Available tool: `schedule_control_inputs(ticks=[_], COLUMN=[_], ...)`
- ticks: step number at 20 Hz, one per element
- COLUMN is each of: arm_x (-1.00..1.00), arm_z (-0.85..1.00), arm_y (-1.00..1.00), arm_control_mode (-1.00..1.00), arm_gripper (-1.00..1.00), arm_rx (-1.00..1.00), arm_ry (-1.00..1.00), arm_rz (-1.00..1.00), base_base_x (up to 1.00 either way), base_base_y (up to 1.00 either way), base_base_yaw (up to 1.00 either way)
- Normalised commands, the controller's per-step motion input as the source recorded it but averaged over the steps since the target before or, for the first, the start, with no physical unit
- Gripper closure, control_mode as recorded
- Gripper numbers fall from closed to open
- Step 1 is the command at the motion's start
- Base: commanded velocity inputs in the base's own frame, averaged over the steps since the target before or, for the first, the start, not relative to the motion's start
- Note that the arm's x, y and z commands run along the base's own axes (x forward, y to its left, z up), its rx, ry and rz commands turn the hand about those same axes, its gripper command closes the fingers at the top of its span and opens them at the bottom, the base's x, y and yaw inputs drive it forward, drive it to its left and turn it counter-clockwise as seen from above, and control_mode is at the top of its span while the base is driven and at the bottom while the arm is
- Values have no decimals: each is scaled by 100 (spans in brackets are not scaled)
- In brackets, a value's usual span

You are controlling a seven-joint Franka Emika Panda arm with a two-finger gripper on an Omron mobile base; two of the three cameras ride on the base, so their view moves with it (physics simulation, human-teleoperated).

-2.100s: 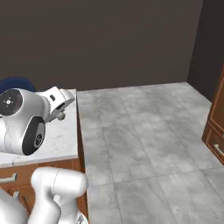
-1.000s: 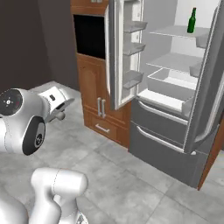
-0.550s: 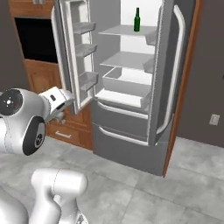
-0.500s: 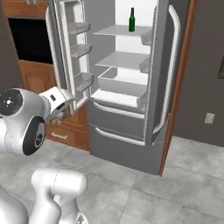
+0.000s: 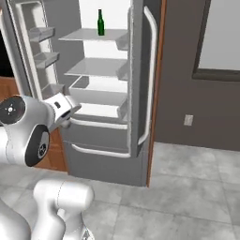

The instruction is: Place the beer on the top shelf of the fridge to keep it out of children's reach, and place the mushroom and garlic on lower shelves for easy access.

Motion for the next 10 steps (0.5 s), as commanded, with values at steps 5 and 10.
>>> schedule_control_inputs(ticks=[5,10], arm_x=[0,0], arm_z=[0,0], arm_y=[0,0], arm_control_mode=[100,100], arm_gripper=[100,100], arm_rx=[0,0], arm_ry=[0,0], arm_rz=[0,0], base_base_x=[56,68], base_base_y=[64,56], base_base_yaw=[-22,-12])
